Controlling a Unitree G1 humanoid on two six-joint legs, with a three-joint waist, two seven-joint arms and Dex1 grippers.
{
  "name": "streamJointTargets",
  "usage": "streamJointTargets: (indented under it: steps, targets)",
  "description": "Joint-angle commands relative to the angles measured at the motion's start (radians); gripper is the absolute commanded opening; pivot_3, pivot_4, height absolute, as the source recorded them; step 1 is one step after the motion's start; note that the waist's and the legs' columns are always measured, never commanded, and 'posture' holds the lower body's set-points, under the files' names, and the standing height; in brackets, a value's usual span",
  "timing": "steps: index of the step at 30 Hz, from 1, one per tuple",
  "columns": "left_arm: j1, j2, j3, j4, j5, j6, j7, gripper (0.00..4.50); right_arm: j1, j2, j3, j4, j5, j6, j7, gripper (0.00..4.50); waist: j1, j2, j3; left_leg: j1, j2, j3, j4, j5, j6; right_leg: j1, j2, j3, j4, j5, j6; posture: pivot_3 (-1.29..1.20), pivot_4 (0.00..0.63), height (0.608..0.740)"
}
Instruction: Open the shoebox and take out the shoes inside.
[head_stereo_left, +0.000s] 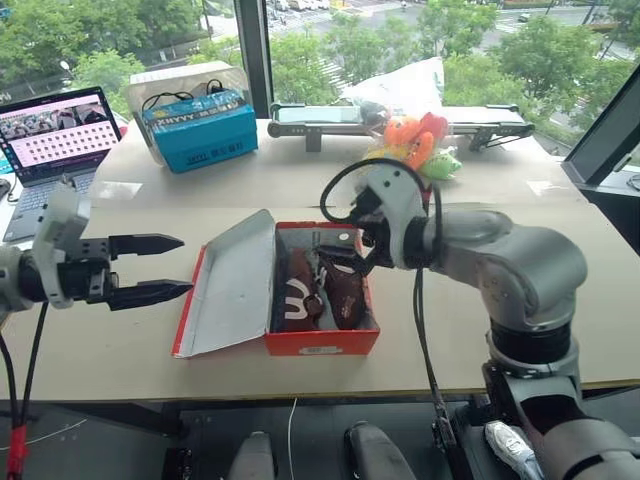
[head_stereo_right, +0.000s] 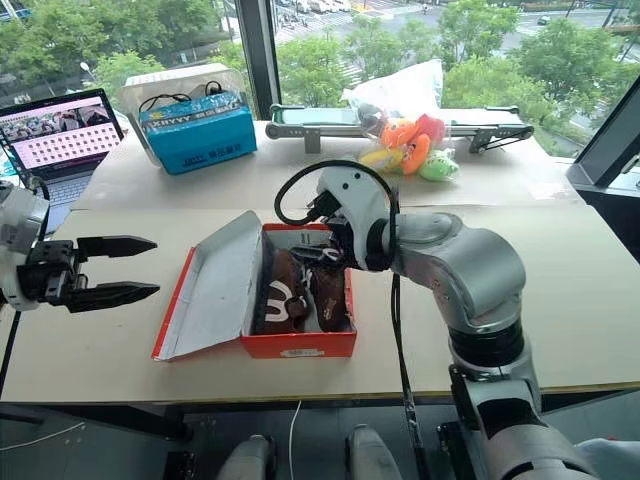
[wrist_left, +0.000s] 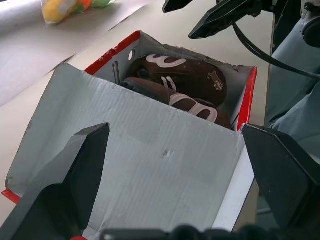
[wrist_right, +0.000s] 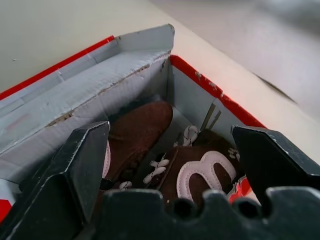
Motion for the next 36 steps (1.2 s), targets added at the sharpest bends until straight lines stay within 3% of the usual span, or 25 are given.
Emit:
streamJointTargets:
  steps: [1, 24, 36]
  targets:
    - [-0.036, -0.004, -0.016, 0.018, 0.012, -0.032, -0.012, 4.5, -0.012, 0.04, 0.022, -0.026, -0.032, 0.056, -0.081, 4.41, 0.0, 0.0, 0.0, 0.0, 0.0, 0.0, 0.0, 0.0, 0.0, 0.0, 0.0, 0.0, 0.0, 0.0, 0.0, 0.0, 0.15, 0.701]
    - [-0.056, -0.019, -0.029, 0.023, 0.023, -0.032, -0.001, 4.5, 0.167, -0.002, 0.188, -0.03, -0.05, 0.086, -0.18, 4.41, -0.001, -0.001, -0.001, 0.001, 0.0, -0.001, 0.0, 0.0, 0.0, 0.001, 0.0, 0.0, 0.0, 0.0, 0.0, 0.0, 0.15, 0.701]
    - [-0.066, -0.017, -0.022, 0.017, 0.011, -0.021, 0.01, 4.5, 0.216, -0.004, 0.248, 0.034, -0.096, 0.002, -0.189, 4.41, -0.003, -0.009, -0.006, 0.004, 0.0, 0.0, 0.0, 0.0, 0.0, 0.004, 0.0, 0.0, 0.0, 0.0, 0.0, 0.0, 0.15, 0.701]
